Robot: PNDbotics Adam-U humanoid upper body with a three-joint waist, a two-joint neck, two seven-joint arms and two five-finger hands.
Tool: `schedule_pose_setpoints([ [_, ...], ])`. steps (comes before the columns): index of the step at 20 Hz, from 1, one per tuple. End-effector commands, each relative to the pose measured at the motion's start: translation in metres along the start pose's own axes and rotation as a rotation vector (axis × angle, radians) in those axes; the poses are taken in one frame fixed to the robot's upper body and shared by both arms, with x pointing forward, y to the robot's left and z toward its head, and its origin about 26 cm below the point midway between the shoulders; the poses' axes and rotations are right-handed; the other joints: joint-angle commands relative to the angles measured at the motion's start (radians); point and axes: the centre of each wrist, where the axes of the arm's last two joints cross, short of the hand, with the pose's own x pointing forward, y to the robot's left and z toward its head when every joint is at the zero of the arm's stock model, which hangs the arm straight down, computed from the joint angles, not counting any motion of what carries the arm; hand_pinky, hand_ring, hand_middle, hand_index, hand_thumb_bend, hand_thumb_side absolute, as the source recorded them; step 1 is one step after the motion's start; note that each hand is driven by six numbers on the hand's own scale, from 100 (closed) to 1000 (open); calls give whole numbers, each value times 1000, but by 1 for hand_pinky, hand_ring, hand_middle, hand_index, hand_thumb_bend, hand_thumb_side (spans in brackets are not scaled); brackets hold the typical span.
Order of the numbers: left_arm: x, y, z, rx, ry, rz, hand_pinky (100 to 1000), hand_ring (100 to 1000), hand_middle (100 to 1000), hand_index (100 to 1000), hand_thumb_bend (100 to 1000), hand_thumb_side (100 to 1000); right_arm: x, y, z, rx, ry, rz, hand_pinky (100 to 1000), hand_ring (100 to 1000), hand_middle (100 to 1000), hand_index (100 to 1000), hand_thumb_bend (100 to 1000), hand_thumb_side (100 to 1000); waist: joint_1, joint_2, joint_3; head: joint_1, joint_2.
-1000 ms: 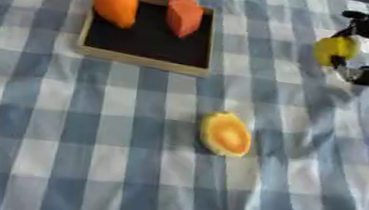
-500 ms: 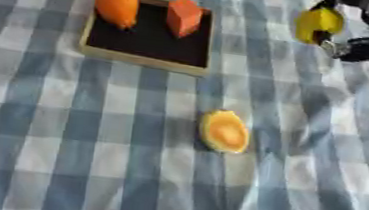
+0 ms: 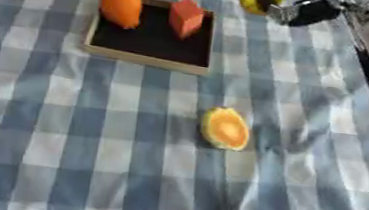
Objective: Pick up objects on the table and place them in the box.
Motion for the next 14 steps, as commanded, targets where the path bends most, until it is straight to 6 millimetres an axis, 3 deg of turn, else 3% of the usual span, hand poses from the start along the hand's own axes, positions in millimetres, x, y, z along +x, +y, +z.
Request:
schedule_pose_setpoints([
  [1, 8, 0, -8, -7, -50, -1, 696, 784, 736, 828, 100, 669, 5, -6, -15, 28, -41, 17, 932, 1000, 112, 754, 100, 242, -5, -40, 4, -9, 7],
  [6, 9, -3, -12, -7, -73, 17, 696, 782, 735, 828, 100, 665, 4, 7, -27, 49, -47, 24, 932, 1000, 122, 759, 100, 235, -6, -44, 19, -15, 8],
  [14, 10, -5, -17, -5, -99, 30, 695, 781, 733, 828, 100, 661, -5, 33, -30, 110, -35, 19, 946, 1000, 132, 764, 100, 220, -8, -37, 38, -21, 4],
])
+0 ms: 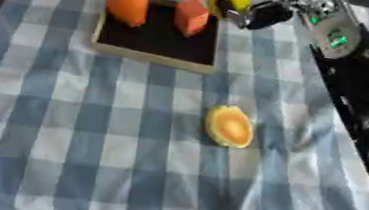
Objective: Pick up objects on the table and place them in the box.
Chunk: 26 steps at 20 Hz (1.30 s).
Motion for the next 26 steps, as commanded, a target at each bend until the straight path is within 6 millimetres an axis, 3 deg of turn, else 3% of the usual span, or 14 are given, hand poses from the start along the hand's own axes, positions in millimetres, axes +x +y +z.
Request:
schedule_pose_setpoints([
  [1, 8, 2, -6, -3, -43, -7, 695, 781, 734, 828, 100, 660, 0, -3, -4, 60, -40, 47, 949, 1000, 133, 765, 100, 220, -8, -30, 2, -6, -4],
  [13, 8, -1, -9, -11, -54, 9, 691, 780, 732, 827, 100, 656, -6, 29, -17, 121, 6, 17, 965, 1000, 147, 772, 100, 212, -7, -15, 21, -8, -8],
  [21, 7, -1, -8, -20, -51, 14, 688, 779, 732, 825, 100, 653, -9, 37, -20, 125, 29, 46, 959, 1000, 156, 772, 100, 203, -12, -6, 30, -5, -15],
  [24, 7, -1, -7, -23, -47, 15, 688, 779, 732, 825, 100, 650, -9, 38, -19, 130, 43, 72, 966, 1000, 253, 825, 100, 198, -13, -5, 28, -1, -13],
  [26, 7, -1, -7, -22, -46, 16, 687, 779, 732, 825, 100, 649, -8, 36, -19, 143, 45, 105, 989, 1000, 451, 909, 100, 202, -13, -5, 26, 0, -13],
])
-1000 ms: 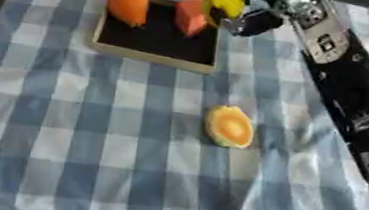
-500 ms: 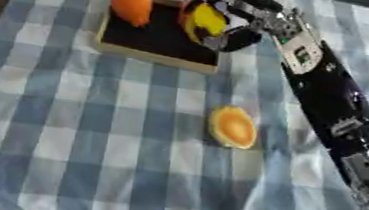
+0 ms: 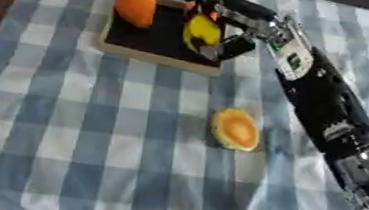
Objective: Pick up objects on the table and place them in the box.
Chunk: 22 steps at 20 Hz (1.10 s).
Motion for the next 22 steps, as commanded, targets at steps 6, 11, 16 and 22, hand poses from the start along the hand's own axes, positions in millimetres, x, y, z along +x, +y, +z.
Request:
schedule_pose_setpoints([
  [6, 7, 2, -4, -8, -28, -6, 687, 780, 732, 826, 100, 647, 1, -19, 1, 30, 39, 169, 1000, 1000, 790, 1000, 100, 198, -8, -7, 1, 4, -8],
  [11, 7, 1, -4, -10, -25, -2, 686, 780, 733, 827, 100, 646, 2, -19, 1, -12, 57, 212, 1000, 1000, 790, 1000, 100, 211, -7, -9, 0, 8, -6],
  [16, 6, 1, -4, -12, -22, -2, 686, 780, 733, 827, 100, 645, 5, -21, -1, 9, -6, 188, 1000, 1000, 804, 1000, 100, 303, -8, -12, -2, 13, -3],
  [22, 6, -1, -5, -17, -24, 7, 686, 781, 734, 830, 100, 643, 3, -28, 2, 97, -92, 97, 1000, 1000, 964, 1000, 100, 211, -8, -15, 0, 14, -3],
])
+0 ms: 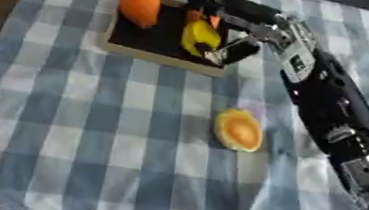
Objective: Pick up objects on the table and place them in the box.
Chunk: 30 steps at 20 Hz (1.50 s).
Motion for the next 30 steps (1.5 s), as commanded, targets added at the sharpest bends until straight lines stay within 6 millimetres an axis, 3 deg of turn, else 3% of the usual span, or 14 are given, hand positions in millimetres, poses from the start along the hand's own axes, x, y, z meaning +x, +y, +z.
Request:
schedule_pose_setpoints([
  [1, 7, 1, -5, -11, -30, -7, 686, 781, 734, 830, 100, 642, -3, -23, 5, 69, -96, 26, 1000, 1000, 963, 1000, 100, 224, -7, -15, 3, 1, -4],
  [6, 7, 0, -6, -8, -30, -3, 686, 782, 735, 831, 100, 639, -3, -27, 8, 65, -115, -29, 1000, 1000, 977, 1000, 100, 216, -6, -16, 5, 3, -3],
  [8, 7, 0, -7, -10, -32, -1, 685, 782, 735, 830, 100, 637, -2, -28, 7, 82, -139, -21, 1000, 1000, 996, 1000, 100, 326, -6, -16, 6, 2, -4],
  [10, 7, -1, -7, -10, -33, 2, 684, 782, 735, 830, 100, 636, -2, -29, 8, 101, -158, -5, 1000, 1000, 1000, 1000, 100, 365, -7, -16, 7, 2, -4],
  [13, 7, -1, -7, -5, -29, 5, 683, 782, 734, 830, 100, 636, -3, -34, 12, 96, -153, 31, 1000, 1000, 1000, 1000, 100, 211, -7, -16, 6, 4, -2],
  [23, 7, -1, -7, -4, -28, 8, 682, 786, 735, 830, 100, 634, -3, -31, 10, 60, -146, 49, 1000, 1000, 996, 1000, 100, 214, -8, -13, 4, 10, -4],
  [25, 7, -1, -7, -3, -28, 8, 682, 786, 735, 830, 100, 636, -1, -33, 11, 44, -147, 44, 1000, 1000, 954, 1000, 100, 223, -7, -14, 2, 13, -2],
  [26, 7, -1, -7, -3, -28, 8, 681, 786, 735, 829, 100, 637, 0, -36, 11, 30, -149, 40, 1000, 1000, 930, 1000, 100, 303, -6, -16, 0, 15, -1],
  [27, 7, -1, -6, -2, -26, 7, 681, 786, 735, 829, 100, 638, 2, -39, 12, 12, -155, 37, 1000, 1000, 895, 1000, 100, 240, -6, -17, -2, 17, 1],
  [28, 7, -1, -6, -2, -25, 5, 682, 786, 735, 829, 100, 639, 4, -44, 14, -7, -163, 37, 1000, 1000, 866, 1000, 100, 345, -5, -19, -5, 20, 3],
  [29, 7, 0, -5, -1, -23, 3, 682, 786, 735, 829, 100, 640, 7, -50, 16, -29, -174, 38, 1000, 1000, 828, 1000, 100, 263, -5, -21, -8, 22, 5],
  [30, 7, 0, -5, 1, -22, 0, 682, 786, 735, 829, 100, 641, 10, -56, 20, -52, -185, 38, 1000, 1000, 780, 1000, 100, 265, -5, -23, -11, 25, 7],
])
